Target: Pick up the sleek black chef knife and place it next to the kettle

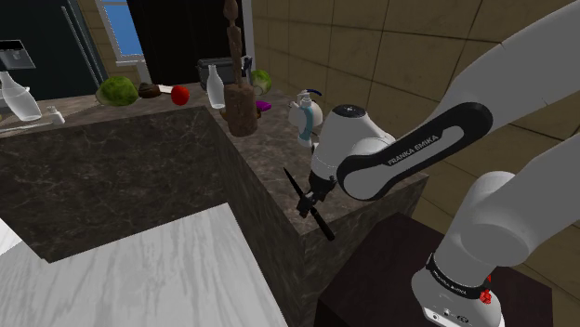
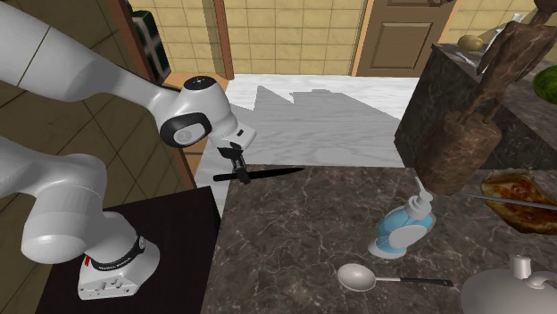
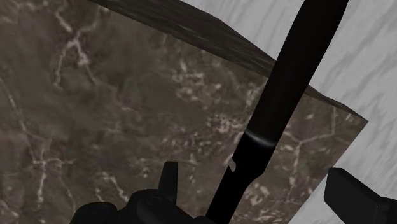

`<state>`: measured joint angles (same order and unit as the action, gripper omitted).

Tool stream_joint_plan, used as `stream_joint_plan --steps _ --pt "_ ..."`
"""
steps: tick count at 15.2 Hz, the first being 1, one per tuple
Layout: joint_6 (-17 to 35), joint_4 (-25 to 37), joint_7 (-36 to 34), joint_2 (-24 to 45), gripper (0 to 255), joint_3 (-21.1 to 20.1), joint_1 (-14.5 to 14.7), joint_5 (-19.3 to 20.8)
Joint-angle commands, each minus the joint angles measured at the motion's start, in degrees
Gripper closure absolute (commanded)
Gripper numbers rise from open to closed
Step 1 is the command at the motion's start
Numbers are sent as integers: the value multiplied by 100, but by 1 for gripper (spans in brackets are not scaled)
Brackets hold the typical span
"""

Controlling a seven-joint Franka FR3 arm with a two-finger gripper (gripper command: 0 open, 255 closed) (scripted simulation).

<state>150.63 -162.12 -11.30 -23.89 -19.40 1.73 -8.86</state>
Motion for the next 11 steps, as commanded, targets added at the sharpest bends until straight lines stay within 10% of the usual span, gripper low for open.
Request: stream_joint_plan --steps 1,11 --pt "1 0 0 1 255 0 -1 0" --pt "-109 30 14 -80 255 21 13 -10"
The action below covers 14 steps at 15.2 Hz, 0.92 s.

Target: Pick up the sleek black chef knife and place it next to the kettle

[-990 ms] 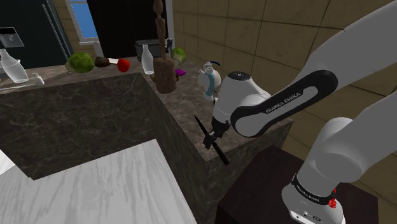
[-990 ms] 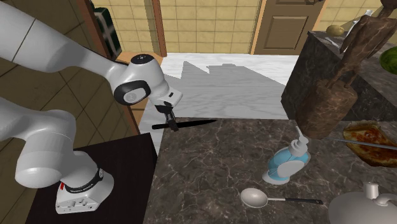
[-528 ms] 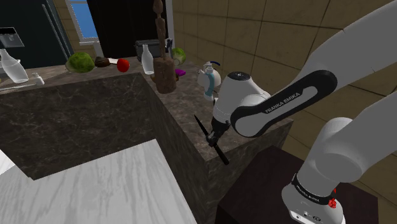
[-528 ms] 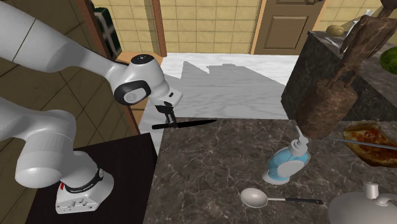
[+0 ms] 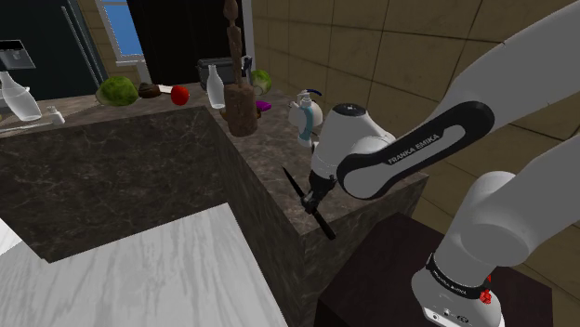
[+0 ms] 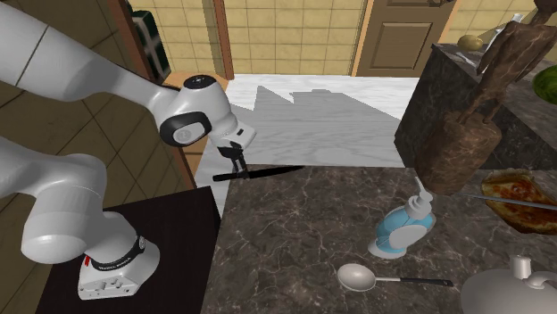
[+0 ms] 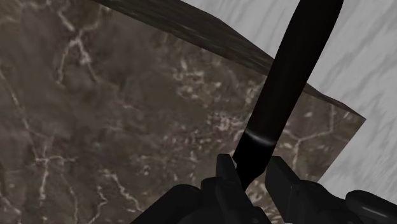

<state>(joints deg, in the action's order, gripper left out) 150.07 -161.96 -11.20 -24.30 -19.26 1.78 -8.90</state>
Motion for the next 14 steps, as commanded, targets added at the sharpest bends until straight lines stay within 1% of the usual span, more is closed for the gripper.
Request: stream_joint_plan --steps 1,14 --pt "-162 45 15 -116 255 27 18 -12" --pt "-1488 583 103 -909 255 244 78 -6"
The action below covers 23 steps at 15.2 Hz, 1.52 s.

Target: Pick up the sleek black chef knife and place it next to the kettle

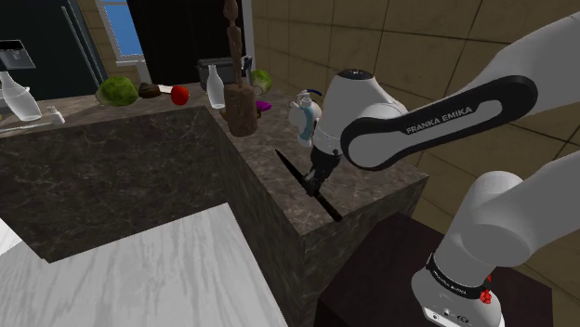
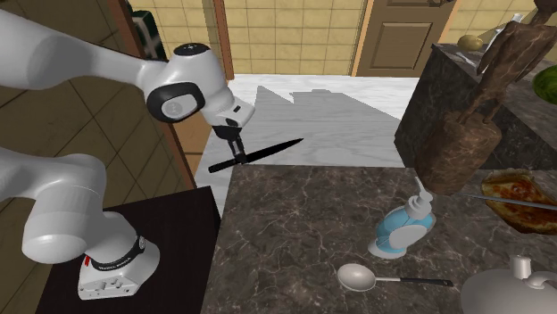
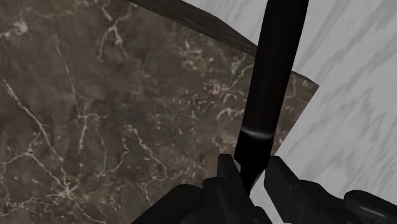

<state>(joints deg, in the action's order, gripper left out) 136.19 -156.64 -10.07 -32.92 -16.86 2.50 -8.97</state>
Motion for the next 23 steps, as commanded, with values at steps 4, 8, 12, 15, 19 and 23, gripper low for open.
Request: stream_joint_plan --steps 4,8,12,15,19,23 --pt "-474 260 4 -212 255 60 5 23" --pt "-833 489 15 -344 255 112 -1 50" --pt "-1179 734 22 -445 255 161 -11 79" --pt "-1430 930 27 -501 255 195 -20 101" --pt "-1756 1203 31 -553 255 238 -34 131" --pt "-2071 1493 33 -580 255 277 -49 162"
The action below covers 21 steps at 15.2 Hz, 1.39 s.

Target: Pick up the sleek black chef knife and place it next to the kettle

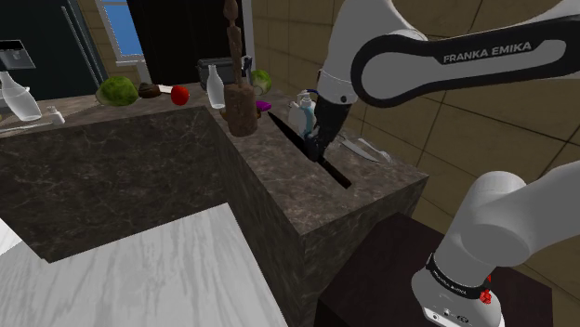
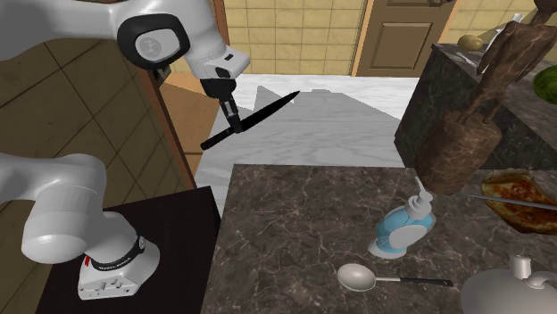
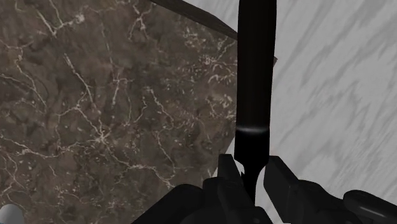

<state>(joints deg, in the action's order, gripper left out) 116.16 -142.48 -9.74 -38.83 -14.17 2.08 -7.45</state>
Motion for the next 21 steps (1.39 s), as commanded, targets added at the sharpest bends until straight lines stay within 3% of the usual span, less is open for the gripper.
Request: stream_joint_plan --steps 1,12,21 --pt "-146 151 1 8 255 17 -11 17" --pt "-941 997 -1 59 255 101 -57 94" --pt "-721 1344 1170 683 255 1074 -478 482"
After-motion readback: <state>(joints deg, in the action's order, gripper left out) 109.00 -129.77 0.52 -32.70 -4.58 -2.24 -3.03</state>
